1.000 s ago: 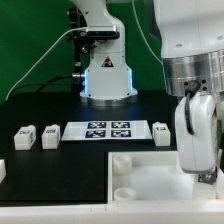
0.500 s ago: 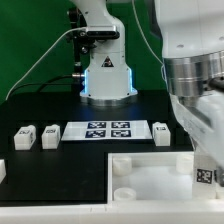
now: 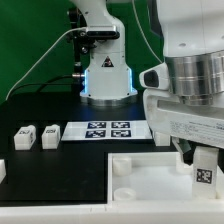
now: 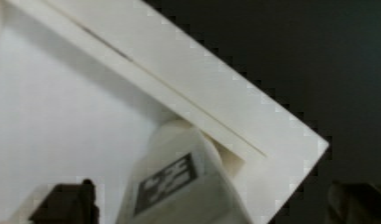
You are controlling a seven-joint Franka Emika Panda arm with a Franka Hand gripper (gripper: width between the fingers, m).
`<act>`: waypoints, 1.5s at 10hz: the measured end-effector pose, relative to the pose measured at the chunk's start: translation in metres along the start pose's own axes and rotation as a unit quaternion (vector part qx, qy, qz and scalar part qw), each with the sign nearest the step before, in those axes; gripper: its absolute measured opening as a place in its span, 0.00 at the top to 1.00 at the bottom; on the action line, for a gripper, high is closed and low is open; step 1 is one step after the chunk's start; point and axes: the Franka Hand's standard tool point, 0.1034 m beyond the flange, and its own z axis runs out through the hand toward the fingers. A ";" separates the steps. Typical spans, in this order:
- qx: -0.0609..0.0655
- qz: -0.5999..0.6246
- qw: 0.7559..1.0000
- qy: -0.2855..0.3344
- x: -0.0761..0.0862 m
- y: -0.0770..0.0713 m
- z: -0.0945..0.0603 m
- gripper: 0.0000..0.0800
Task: Assemble one leg
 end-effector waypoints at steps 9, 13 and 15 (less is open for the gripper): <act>-0.006 0.082 0.997 0.011 0.005 0.000 -0.002 0.63; 0.007 0.372 0.928 -0.009 0.007 0.002 -0.002 0.63; 0.010 0.493 0.869 -0.023 0.005 0.002 -0.001 0.63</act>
Offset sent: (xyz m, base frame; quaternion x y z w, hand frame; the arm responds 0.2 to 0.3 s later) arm 0.0000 0.0000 0.0000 0.0000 0.0000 0.0899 0.9960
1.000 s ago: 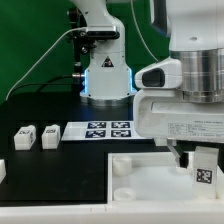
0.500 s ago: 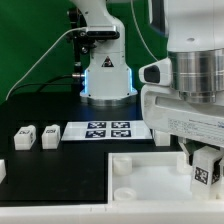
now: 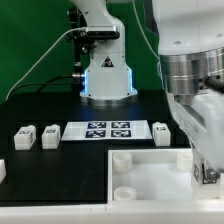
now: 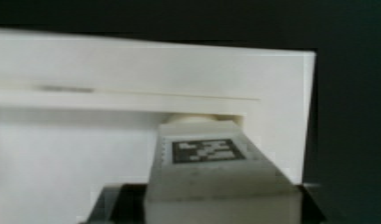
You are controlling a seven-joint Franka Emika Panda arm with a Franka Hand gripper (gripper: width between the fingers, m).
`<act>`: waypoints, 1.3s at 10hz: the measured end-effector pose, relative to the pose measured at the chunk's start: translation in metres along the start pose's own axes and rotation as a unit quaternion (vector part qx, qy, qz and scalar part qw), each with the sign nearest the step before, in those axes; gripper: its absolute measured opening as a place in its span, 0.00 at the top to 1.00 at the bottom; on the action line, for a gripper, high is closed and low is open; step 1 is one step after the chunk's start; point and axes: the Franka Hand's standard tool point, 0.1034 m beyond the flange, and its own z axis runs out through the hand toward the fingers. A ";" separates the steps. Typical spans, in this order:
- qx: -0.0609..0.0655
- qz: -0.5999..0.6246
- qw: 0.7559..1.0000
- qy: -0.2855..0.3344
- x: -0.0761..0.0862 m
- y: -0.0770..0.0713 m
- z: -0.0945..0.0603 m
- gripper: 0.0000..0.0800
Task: Assemble one leg
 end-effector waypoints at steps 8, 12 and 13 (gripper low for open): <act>0.004 0.097 0.995 0.001 -0.002 0.001 0.000 0.21; 0.020 0.082 0.996 -0.005 -0.023 0.027 -0.015 0.19; 0.019 0.080 0.997 -0.005 -0.025 0.028 -0.014 0.19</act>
Offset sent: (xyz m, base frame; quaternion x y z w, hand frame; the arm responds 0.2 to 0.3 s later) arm 0.0000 0.0000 0.0000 0.0000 0.0000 0.0899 0.9960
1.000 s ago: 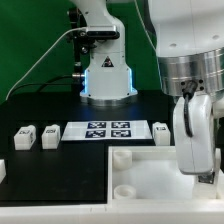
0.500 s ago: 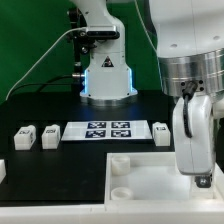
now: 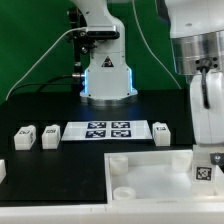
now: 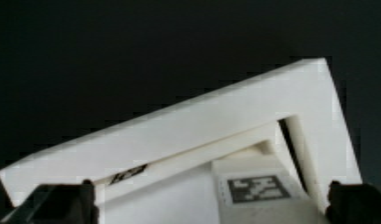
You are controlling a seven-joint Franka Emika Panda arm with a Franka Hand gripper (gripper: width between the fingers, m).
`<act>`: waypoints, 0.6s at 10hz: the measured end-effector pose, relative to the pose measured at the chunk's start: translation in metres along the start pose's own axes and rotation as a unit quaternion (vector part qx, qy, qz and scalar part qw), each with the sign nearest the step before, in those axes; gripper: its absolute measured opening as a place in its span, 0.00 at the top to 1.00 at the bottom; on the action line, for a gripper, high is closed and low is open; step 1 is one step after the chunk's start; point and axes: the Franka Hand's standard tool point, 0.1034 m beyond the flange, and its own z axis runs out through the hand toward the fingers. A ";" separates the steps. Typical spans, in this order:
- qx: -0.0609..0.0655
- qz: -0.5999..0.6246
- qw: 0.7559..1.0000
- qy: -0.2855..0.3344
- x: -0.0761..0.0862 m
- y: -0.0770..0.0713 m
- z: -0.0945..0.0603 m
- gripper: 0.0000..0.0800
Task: Assemble one leg
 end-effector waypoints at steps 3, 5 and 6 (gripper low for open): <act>-0.001 0.000 1.000 0.001 0.001 0.000 0.001 0.19; -0.001 0.000 1.000 0.001 0.001 0.000 0.001 0.19; -0.001 0.000 1.000 0.001 0.001 0.000 0.001 0.19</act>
Offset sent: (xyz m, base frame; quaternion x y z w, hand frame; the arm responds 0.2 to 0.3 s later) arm 0.0000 0.0000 0.0000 0.0000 0.0000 0.0000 1.0000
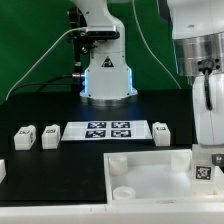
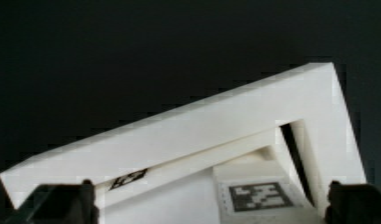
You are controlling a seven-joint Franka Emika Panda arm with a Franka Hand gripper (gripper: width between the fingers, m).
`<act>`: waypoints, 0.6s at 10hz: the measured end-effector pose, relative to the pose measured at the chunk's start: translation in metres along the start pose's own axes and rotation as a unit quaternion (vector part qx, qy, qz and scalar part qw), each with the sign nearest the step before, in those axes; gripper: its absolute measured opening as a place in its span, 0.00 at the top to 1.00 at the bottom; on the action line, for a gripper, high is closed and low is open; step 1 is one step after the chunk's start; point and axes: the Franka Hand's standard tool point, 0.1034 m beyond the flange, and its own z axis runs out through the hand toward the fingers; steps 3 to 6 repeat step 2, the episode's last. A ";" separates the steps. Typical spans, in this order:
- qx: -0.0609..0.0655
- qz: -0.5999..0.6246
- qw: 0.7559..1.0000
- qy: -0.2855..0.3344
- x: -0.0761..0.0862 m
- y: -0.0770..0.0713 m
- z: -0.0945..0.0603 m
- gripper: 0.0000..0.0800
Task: Assemble one leg
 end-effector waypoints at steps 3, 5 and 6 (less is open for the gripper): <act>0.000 0.000 1.000 0.000 0.000 0.000 0.000 0.19; 0.000 0.000 1.000 0.000 0.000 0.000 0.000 0.19; 0.000 0.000 1.000 0.000 0.000 0.000 0.000 0.19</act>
Offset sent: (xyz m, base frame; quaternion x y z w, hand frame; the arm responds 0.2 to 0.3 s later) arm 0.0000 0.0000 0.0000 0.0000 0.0000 0.0000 1.0000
